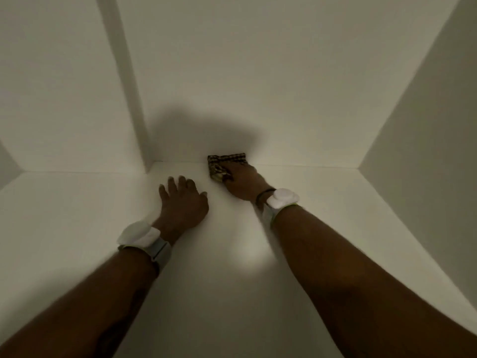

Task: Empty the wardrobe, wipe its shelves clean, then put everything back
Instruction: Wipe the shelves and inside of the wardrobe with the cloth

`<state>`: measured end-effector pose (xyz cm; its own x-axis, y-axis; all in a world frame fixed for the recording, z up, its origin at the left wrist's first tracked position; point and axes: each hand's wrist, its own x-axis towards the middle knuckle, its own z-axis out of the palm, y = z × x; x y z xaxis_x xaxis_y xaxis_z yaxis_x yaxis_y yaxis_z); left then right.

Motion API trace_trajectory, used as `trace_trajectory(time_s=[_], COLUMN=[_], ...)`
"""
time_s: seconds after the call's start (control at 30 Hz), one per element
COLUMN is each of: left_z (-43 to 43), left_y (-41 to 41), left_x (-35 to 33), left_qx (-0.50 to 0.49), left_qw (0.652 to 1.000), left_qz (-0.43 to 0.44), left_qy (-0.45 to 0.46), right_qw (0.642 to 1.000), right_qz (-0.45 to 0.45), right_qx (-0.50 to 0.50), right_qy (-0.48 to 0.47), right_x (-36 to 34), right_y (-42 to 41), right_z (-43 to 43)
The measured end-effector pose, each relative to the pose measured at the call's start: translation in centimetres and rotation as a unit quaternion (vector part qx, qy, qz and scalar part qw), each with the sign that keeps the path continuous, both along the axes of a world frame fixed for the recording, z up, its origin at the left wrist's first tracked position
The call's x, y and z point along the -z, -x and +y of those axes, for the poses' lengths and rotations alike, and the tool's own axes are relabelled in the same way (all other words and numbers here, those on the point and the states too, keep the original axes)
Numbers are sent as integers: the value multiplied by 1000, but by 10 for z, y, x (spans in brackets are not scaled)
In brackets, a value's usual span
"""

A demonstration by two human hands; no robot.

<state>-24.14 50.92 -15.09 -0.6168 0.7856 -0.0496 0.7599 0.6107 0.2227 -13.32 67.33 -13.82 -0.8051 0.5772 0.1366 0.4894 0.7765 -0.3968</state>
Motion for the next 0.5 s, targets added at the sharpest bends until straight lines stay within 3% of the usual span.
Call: trace_trajectory(time_s=[0.27,0.37,0.5], left_z=[20,18,-15], left_y=[-21,-17,8], left_x=[9,9,6], left_qx=[-6,16,99], left_qw=[999,999,995], left_qz=[33,29,12], left_qy=[-18,-11,-19], right_qw=[970,928,903], right_qz=[58,23,-23], right_qx=[235,357,418], right_qy=[-26,-106,-99], right_x=[4,2,6], right_y=[-172,-209,-204], right_z=[97,117,127])
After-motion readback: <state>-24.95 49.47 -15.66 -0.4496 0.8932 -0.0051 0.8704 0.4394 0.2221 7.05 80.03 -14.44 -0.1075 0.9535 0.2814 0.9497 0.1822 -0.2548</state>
